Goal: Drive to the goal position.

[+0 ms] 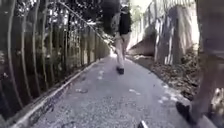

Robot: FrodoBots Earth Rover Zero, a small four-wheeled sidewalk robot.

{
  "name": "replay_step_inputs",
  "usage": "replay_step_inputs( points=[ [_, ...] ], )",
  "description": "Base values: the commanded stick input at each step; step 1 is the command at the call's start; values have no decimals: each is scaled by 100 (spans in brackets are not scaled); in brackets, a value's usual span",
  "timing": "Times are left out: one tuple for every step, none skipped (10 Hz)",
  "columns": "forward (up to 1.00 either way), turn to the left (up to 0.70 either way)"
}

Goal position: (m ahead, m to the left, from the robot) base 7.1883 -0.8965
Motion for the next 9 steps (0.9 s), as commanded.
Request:
replay_step_inputs(
  points=[
    [50, 9],
    [50, 13],
    [50, 16],
    [50, 13],
    [50, 10],
    [50, 9],
    [50, 0],
    [50, -2],
    [50, -36]
  ],
)
